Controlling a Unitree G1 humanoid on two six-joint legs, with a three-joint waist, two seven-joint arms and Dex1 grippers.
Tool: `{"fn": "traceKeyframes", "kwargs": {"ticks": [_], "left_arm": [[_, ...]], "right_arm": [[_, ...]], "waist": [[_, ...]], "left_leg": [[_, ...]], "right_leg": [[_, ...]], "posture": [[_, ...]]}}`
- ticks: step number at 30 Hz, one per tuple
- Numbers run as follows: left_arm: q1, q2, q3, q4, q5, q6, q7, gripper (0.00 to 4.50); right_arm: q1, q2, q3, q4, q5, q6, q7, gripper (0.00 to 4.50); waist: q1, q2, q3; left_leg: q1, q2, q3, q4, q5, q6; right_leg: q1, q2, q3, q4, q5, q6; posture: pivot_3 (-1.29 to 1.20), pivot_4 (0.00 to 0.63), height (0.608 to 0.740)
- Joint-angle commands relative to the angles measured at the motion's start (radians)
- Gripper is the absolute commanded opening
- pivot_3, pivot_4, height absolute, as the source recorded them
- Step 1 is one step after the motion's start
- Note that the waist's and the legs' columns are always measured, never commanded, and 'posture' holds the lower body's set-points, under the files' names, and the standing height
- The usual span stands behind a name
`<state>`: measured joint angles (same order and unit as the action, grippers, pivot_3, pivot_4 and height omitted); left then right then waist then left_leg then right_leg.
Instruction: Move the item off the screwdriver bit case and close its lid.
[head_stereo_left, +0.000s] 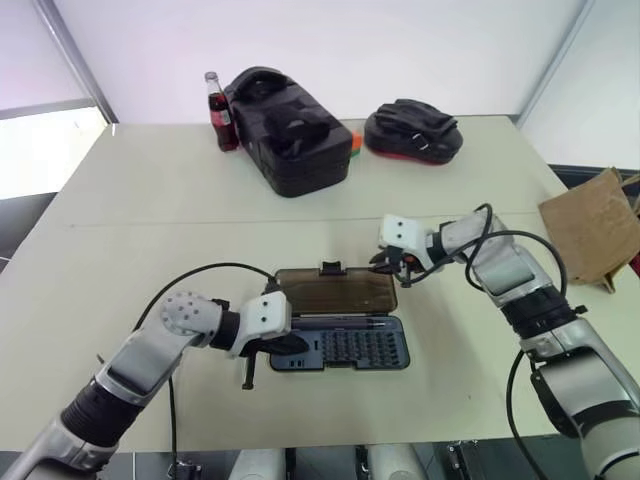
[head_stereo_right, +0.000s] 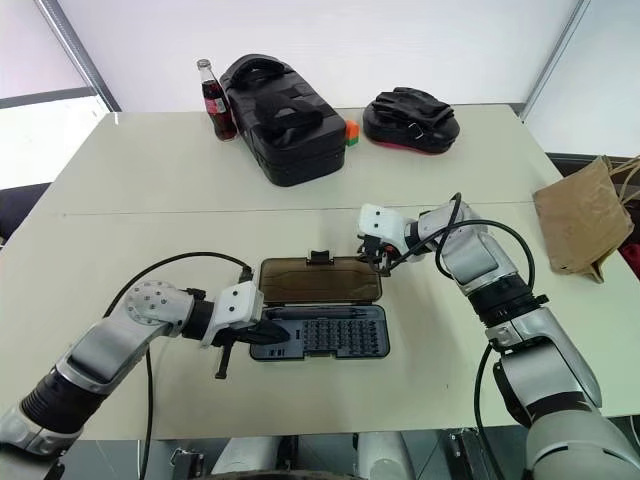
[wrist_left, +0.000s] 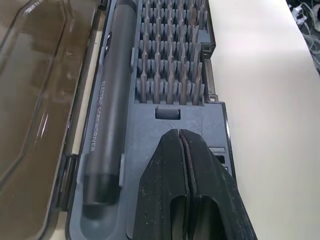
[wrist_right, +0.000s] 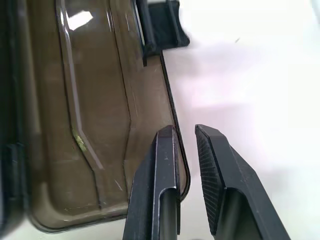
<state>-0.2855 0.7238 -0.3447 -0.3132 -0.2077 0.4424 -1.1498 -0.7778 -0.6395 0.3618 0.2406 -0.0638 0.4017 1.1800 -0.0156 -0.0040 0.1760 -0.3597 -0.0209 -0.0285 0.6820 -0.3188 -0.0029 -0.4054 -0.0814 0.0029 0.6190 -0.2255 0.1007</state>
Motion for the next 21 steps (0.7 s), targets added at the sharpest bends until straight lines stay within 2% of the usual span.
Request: {"fn": "traceKeyframes", "kwargs": {"ticks": [1, 9, 21], "left_arm": [[0.004, 0.004, -0.022, 0.04, 0.028, 0.009, 0.009, 0.0], [0.007, 0.011, -0.013, 0.038, 0.028, 0.01, 0.013, 0.0], [0.007, 0.004, -0.013, 0.023, 0.023, 0.018, 0.021, 0.0]], "right_arm": [[0.009, 0.007, -0.04, -0.038, 0.035, 0.044, -0.003, 0.61], [0.033, 0.022, -0.02, 0.032, 0.044, 0.052, 0.018, 0.61], [-0.068, 0.06, 0.059, 0.268, -0.057, -0.081, 0.02, 0.61]], "waist": [[0.0, 0.0, 0.0], [0.0, 0.0, 0.0], [-0.005, 0.0, 0.0]], "left_leg": [[0.0, 0.0, 0.0, 0.0, 0.0, 0.0], [0.0, 0.0, 0.0, 0.0, 0.0, 0.0], [0.001, 0.0, 0.0, -0.001, 0.0, 0.0]], "right_leg": [[0.0, 0.0, 0.0, 0.0, 0.0, 0.0], [0.0, 0.0, 0.0, -0.001, 0.0, 0.0], [0.001, 0.0, 0.0, -0.002, 0.0, 0.0]], "posture": [[0.0, 0.15, 0.74], [0.0, 0.15, 0.74], [0.0, 0.15, 0.74]]}}
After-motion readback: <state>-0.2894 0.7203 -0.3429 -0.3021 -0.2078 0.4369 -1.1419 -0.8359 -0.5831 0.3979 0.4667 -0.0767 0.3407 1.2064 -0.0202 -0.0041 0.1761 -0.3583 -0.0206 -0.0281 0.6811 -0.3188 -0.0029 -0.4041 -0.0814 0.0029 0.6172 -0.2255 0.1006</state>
